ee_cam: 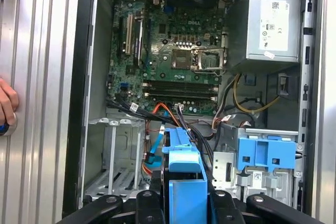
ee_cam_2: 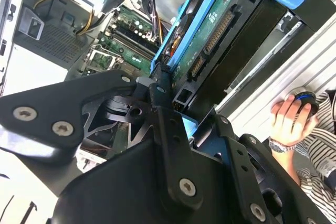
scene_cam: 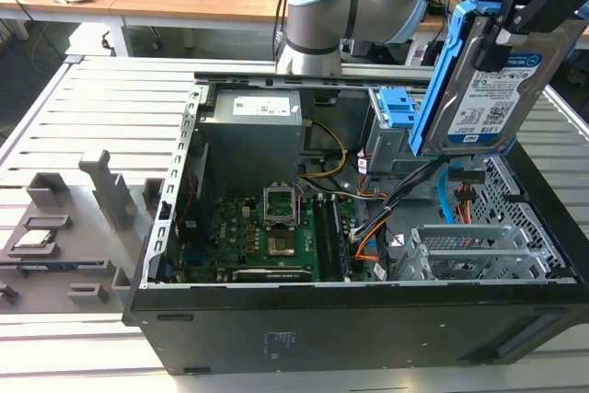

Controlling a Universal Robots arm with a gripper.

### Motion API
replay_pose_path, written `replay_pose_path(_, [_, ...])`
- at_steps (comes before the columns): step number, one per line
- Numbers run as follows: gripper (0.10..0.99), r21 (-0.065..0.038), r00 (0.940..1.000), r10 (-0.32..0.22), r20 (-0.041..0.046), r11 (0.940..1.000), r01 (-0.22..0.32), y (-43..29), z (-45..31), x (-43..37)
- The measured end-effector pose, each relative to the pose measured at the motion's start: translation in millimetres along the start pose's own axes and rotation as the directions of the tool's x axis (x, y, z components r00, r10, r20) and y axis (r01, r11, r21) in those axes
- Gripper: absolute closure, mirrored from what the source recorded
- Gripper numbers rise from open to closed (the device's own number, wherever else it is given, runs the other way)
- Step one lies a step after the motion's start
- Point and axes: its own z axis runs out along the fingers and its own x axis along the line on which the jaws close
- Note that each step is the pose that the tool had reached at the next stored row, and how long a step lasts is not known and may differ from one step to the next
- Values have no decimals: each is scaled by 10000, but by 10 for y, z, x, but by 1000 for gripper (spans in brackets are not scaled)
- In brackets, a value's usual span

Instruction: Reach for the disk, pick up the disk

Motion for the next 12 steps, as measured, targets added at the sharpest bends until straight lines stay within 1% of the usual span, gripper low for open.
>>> replay_pose_path(6, [718, -1, 10000, 1, -22, 10000, -1, 5, 6, 104])
replay_pose_path(12, [718, -2, 10000, 2, -37, 10000, -2, 9, 9, 171])
